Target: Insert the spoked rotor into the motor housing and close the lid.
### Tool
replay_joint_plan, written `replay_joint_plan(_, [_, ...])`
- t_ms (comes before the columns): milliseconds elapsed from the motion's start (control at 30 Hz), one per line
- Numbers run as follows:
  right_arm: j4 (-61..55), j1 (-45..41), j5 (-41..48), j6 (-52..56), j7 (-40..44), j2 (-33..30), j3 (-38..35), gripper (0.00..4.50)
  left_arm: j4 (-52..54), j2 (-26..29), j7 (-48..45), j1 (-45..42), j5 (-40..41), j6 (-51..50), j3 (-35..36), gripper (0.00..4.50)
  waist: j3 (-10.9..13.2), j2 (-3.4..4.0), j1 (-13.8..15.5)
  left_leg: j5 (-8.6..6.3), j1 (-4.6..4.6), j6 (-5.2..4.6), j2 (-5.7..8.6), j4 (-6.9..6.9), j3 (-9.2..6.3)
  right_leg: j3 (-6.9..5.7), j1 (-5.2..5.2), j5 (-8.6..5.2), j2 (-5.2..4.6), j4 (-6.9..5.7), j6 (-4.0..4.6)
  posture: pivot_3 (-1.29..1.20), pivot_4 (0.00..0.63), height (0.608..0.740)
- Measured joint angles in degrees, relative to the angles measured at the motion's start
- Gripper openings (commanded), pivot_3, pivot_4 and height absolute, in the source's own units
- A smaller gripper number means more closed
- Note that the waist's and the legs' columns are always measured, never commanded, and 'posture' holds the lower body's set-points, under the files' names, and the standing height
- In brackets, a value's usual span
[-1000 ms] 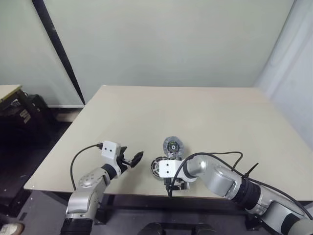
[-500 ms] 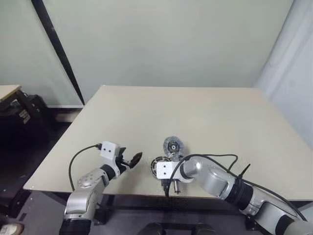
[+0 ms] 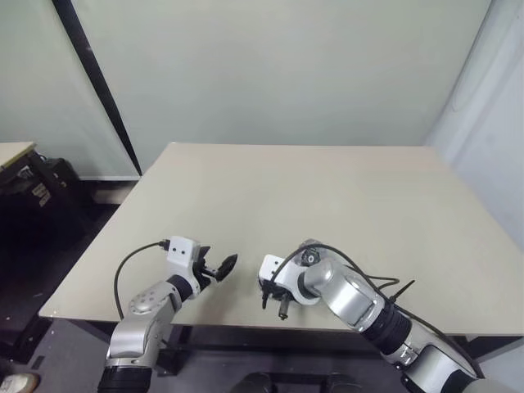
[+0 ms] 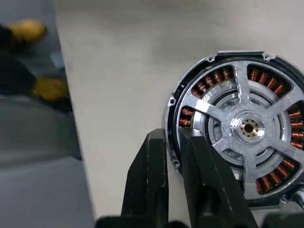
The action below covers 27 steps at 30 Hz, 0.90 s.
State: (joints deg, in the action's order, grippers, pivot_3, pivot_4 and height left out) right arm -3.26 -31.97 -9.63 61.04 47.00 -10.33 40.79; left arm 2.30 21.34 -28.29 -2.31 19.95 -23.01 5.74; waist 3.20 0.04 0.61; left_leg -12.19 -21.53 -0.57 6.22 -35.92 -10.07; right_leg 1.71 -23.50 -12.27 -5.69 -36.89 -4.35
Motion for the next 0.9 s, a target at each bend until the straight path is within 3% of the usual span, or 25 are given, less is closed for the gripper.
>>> replay_joint_plan(333, [-1.6, -1.4, 4.7, 5.2, -1.6, 0.2, 1.0, 0.09, -0.1, -0.4, -0.1, -0.4, -0.1, 0.2, -0.1, 4.50, 0.0, 0.01, 0.0, -0.06, 0.00, 0.04, 0.00, 0.04, 0.00, -0.03, -0.03, 0.00, -0.02, 0.01, 0.00, 0.00, 0.000, 0.740])
replay_joint_plan(367, [-1.7, -1.4, 4.9, 4.8, -1.8, -0.1, 1.3, 0.81, -0.1, -0.4, -0.1, -0.4, -0.1, 0.3, -0.1, 4.50, 0.0, 0.01, 0.0, -0.06, 0.00, 0.04, 0.00, 0.04, 0.01, -0.03, -0.03, 0.00, -0.02, 0.01, 0.00, 0.00, 0.000, 0.740])
replay_joint_plan(733, [-6.2, -1.9, 8.1, 3.9, -2.5, -1.4, 2.3, 4.49, -0.1, -0.4, -0.2, -0.4, -0.1, 0.5, -0.1, 4.50, 0.0, 0.01, 0.0, -0.05, 0.00, 0.04, -0.02, 0.02, 0.00, -0.06, -0.01, 0.00, -0.03, 0.02, -0.01, 0.00, 0.000, 0.740])
replay_joint_plan(900, [-11.1, -3.1, 11.1, 6.2, -3.6, -0.7, -2.1, 4.49, -0.1, -0.4, -0.2, -0.4, -0.1, 0.5, -0.1, 4.50, 0.0, 0.01, 0.0, -0.05, 0.00, 0.05, -0.03, 0.02, -0.02, -0.07, -0.03, 0.00, -0.02, 0.02, -0.01, 0.00, 0.000, 0.740])
